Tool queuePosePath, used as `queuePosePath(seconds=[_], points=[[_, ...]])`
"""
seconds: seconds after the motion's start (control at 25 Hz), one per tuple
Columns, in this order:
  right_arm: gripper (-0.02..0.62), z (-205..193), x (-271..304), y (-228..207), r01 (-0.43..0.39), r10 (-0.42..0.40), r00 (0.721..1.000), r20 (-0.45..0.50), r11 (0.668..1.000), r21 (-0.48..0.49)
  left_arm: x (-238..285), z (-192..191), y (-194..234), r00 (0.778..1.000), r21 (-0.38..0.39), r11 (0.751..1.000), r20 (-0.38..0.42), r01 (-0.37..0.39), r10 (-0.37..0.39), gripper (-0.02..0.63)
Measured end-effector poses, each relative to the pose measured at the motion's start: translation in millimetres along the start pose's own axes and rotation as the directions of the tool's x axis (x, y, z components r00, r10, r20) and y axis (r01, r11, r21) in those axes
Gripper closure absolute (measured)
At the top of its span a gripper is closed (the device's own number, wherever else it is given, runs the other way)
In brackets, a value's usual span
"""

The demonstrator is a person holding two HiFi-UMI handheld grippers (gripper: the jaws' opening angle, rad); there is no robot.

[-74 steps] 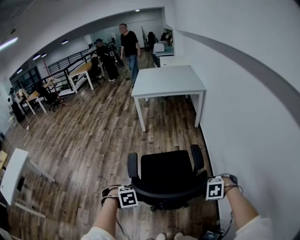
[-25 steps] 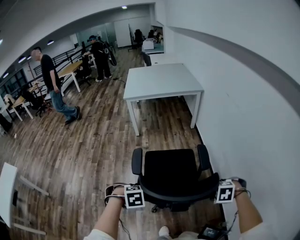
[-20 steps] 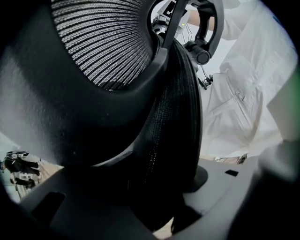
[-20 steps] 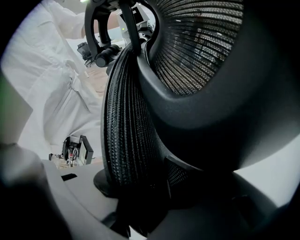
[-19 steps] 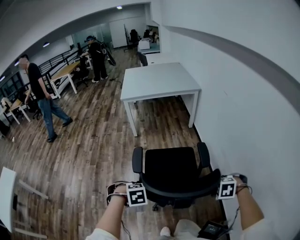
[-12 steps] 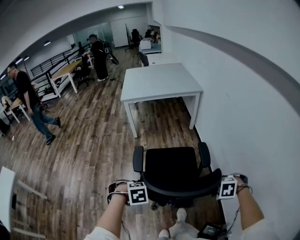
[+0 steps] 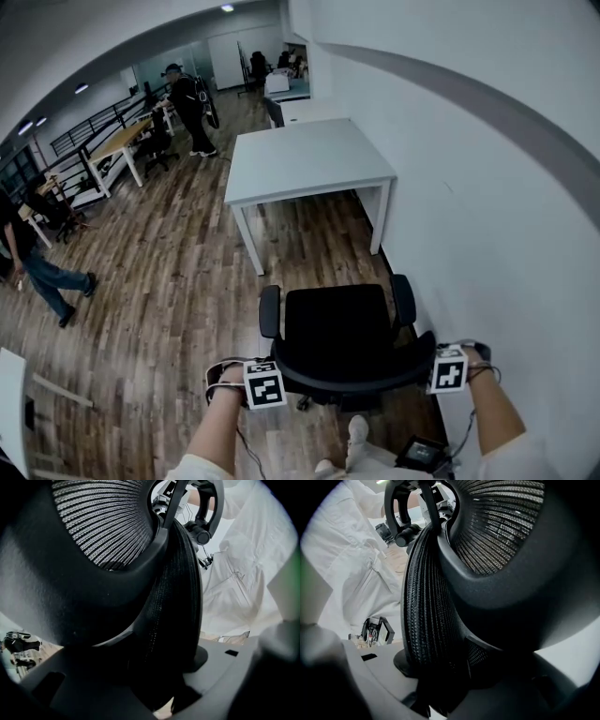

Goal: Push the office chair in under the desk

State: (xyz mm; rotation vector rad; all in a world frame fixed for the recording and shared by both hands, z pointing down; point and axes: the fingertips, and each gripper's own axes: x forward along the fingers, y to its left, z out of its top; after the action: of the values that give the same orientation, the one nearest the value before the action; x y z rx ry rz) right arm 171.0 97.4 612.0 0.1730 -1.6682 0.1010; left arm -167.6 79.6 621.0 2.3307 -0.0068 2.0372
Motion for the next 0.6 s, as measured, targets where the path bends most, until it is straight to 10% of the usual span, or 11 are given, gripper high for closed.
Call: queuePosePath(seconds=[0.6], points=[[0.377, 7, -14, -48, -0.002, 0.002, 1.0, 0.011, 1.0, -0.005, -11, 7, 45, 1.0, -0.011, 1.0, -0.018, 0.004, -0.004, 0.377]])
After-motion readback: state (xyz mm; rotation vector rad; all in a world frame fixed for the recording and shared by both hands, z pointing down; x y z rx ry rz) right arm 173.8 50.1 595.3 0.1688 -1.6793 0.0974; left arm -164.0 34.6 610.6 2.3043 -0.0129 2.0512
